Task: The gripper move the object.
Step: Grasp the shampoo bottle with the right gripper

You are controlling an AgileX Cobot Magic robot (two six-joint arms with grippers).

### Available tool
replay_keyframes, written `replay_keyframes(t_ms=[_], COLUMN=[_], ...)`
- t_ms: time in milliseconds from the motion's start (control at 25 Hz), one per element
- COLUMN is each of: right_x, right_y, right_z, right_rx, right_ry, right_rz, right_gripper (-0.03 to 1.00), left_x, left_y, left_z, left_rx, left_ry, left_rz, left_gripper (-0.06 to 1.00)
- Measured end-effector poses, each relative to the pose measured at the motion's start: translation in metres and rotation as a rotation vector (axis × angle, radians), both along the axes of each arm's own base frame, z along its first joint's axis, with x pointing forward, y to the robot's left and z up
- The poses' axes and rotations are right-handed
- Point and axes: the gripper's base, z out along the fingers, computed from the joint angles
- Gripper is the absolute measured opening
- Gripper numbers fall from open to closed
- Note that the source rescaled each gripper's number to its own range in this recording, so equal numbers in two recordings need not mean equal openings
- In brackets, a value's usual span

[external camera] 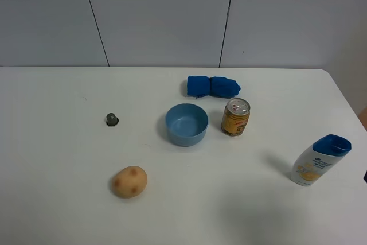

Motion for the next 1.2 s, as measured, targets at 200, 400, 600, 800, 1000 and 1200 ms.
replay_keyframes(t_ms=[200, 400, 600, 800, 1000, 1200], right_x=[0.000, 0.000, 0.000, 0.000, 0.002, 0.037], right_y=[0.000, 0.001, 0.001, 0.001, 0.004, 0.006], right_z=[0.000, 0.000, 0.000, 0.000, 0.001, 0.001], right_rx=[0.004, 0.007, 0.014, 0.017, 0.026, -0.007], right_ry=[0.000, 0.000, -0.001, -0.001, 0.007, 0.217], right_rz=[0.003, 0.004, 0.009, 0.008, 0.036, 0.134], right_gripper=[1.00, 1.00, 1.00, 1.00, 1.00, 1.00], left_x=[0.000, 0.000, 0.000, 0.000, 0.000, 0.000], left_y=[0.000, 0.000, 0.000, 0.000, 0.000, 0.000], left_z=[0.000, 0.000, 0.000, 0.000, 0.000, 0.000], left_rx=[0.000, 0.000, 0.000, 0.000, 0.000, 0.000], left_ry=[0.000, 0.000, 0.000, 0.000, 0.000, 0.000], left_rz=[0.000, 0.000, 0.000, 0.000, 0.000, 0.000], left_gripper=[1.00, 1.00, 1.00, 1.00, 1.00, 1.00])
